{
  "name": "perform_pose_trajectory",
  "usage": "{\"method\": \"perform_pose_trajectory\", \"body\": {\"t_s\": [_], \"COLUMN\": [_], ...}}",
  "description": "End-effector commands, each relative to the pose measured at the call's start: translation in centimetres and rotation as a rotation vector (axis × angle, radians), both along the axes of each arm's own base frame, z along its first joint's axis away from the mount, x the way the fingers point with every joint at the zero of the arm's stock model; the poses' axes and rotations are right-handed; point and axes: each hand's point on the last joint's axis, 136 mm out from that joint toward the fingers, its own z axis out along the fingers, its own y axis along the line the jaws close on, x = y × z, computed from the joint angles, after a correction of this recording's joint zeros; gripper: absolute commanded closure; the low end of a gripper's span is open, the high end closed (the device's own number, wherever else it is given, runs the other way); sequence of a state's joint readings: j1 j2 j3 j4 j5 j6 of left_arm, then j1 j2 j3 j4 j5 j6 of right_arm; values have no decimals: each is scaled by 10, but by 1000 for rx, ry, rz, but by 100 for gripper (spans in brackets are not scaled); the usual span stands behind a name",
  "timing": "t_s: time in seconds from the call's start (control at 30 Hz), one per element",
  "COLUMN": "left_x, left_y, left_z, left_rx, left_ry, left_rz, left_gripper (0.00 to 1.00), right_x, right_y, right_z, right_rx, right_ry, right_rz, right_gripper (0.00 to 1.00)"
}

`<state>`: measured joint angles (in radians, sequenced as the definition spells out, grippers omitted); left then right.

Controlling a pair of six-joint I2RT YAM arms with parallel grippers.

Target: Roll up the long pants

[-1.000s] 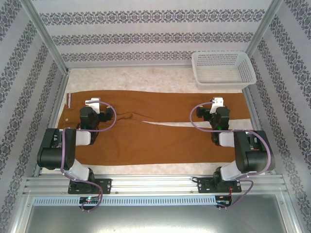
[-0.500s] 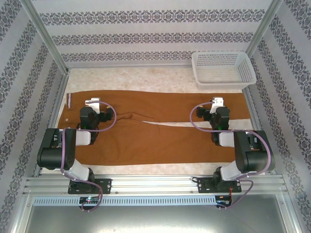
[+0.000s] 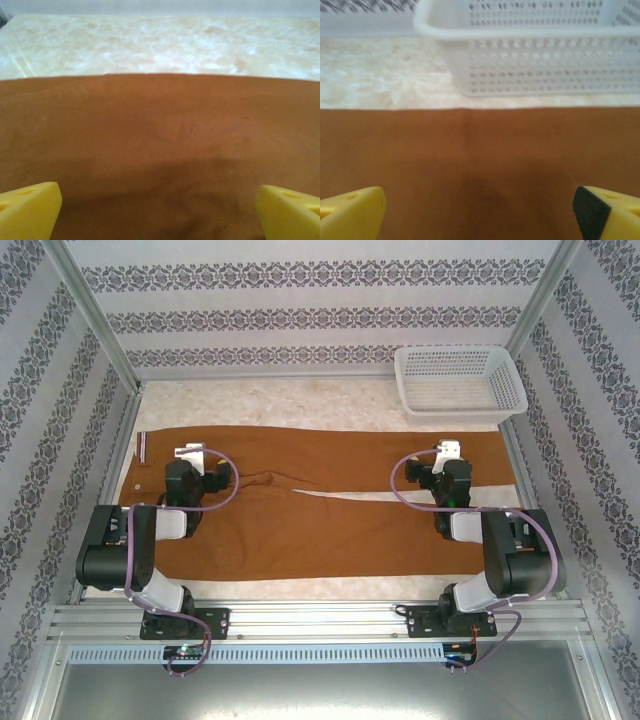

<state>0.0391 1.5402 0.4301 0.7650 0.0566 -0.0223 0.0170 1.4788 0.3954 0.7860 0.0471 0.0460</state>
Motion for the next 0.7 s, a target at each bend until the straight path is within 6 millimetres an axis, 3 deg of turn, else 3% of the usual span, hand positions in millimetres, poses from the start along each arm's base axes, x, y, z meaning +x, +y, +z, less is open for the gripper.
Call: {"method": "perform_pose_trajectory", "body": {"t_s": [0.0,0.07,0.1,0.2,0.33,0.4,0.5,0.67], "left_x": [8,0,5,12,11,-1,-8,-47], "left_y": [25,53,62,48,33,35,22,38], "left_z": [20,22,40,74,125,139,160,189], "left_rx": [13,42,45,-60,-179,-231,-279,-443], "left_ry": [82,267,293,379,356,400,424,240], "left_rz": [167,357,420,379,349,411,350,484], "left_gripper": [0,0,0,0,0,0,0,0], "right_x": [8,12,13,10,4,-3,-12,-39], "right_y": [-16,-13,-12,-19,-27,-30,-35,-54], "right_z": [35,52,62,87,108,116,122,115], "right_rx": [-44,-42,-33,16,110,194,326,402], "right_ry": [31,65,84,123,173,215,269,326], "right_rz": [-112,-98,-98,-163,-212,-240,-242,-328], "right_gripper": [2,2,2,2,2,2,2,2]}}
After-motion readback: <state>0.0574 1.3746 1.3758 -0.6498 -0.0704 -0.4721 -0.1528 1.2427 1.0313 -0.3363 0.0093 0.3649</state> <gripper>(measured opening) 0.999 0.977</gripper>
